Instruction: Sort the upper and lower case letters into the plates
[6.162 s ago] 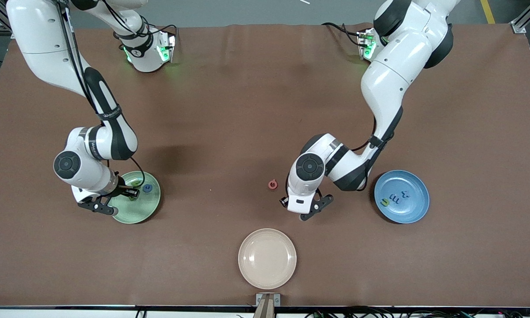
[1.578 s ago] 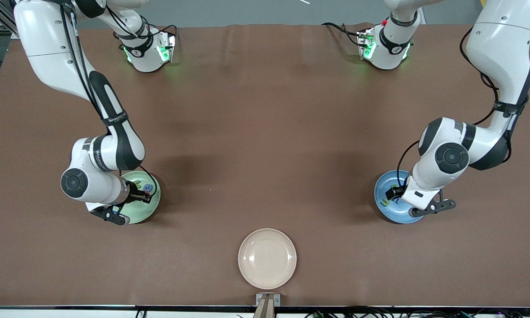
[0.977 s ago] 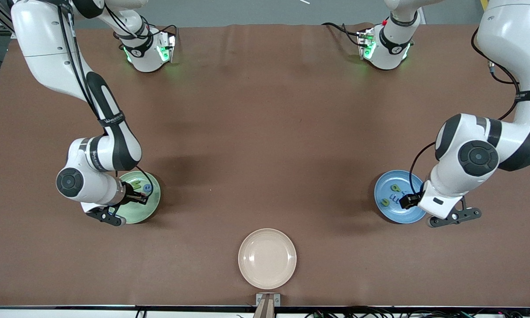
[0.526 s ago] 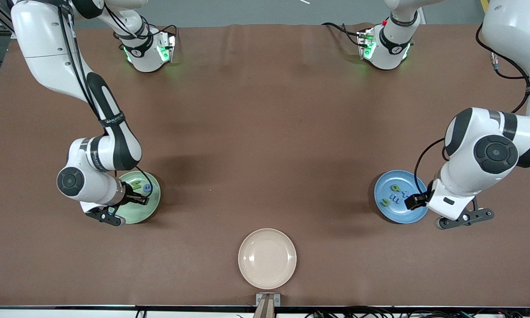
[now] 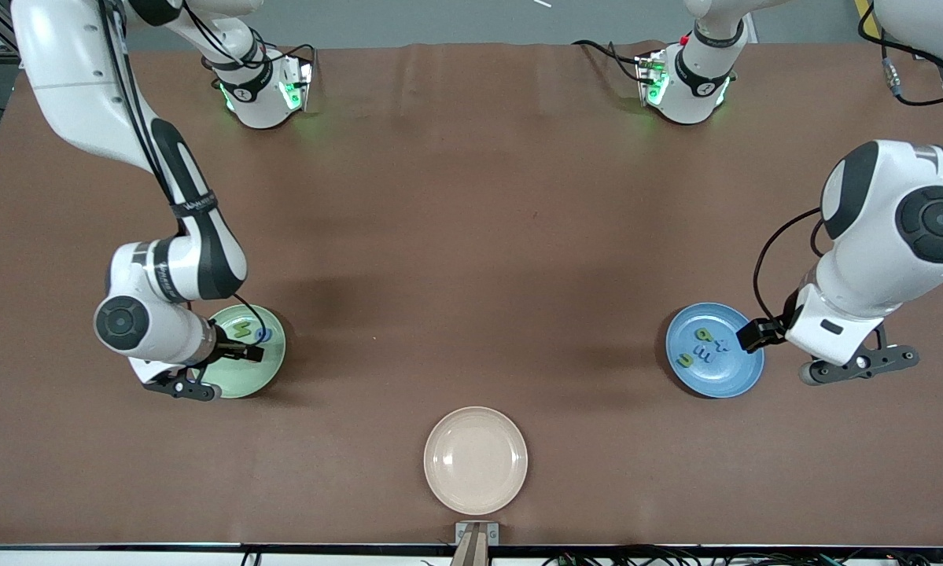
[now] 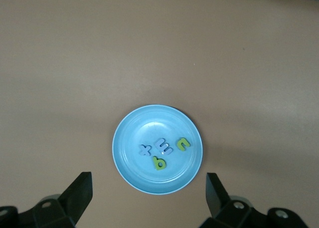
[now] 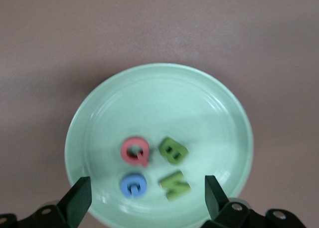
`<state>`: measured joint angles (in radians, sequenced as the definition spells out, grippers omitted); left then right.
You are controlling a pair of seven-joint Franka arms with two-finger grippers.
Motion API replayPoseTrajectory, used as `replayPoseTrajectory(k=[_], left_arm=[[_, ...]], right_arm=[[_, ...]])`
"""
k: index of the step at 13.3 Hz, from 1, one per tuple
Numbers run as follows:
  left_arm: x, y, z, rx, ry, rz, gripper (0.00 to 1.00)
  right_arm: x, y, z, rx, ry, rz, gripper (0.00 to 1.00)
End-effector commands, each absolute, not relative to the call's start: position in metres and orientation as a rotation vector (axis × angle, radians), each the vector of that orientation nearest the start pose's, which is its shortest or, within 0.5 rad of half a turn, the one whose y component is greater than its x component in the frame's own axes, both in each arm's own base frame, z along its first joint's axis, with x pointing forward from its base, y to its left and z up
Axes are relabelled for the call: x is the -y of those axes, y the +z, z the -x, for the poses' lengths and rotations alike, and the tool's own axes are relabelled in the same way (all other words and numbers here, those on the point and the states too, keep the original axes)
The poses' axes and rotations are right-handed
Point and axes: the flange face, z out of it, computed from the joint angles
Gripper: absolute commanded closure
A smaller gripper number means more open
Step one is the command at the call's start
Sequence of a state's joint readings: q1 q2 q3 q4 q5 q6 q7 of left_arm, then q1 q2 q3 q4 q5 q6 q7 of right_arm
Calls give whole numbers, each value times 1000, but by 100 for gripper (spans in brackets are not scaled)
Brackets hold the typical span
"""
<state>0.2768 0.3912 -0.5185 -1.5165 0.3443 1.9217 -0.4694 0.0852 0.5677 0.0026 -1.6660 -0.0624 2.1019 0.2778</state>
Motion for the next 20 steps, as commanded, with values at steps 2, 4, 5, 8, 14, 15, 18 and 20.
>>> replayPoseTrajectory(k=[2,4,5,8,14,15,18,20], left_arm=[[97,490,-653,216,-160,3028,0],[100,506,-649,212,-193,3022,0],[107,513,-644,204,-190,3030,0],[113,535,-631,231,-126,3056,0],[118,553,-622,248,-87,3087,0],[118,556,-619,251,-74,3090,0],[116,581,-618,265,-126,3093,0],[117,580,-616,258,-109,3091,0]], right_arm=[[-31,380,-635,-138,316,3217,0],[-19,422,-629,-121,372,3201,0],[-18,443,-630,-105,402,3193,0],[-19,498,-636,-113,368,3202,0],[-29,517,-637,-110,333,3188,0],[-27,517,-635,-115,360,3183,0],[-29,528,-628,-103,344,3169,0],[-31,537,-618,-95,327,3163,0]])
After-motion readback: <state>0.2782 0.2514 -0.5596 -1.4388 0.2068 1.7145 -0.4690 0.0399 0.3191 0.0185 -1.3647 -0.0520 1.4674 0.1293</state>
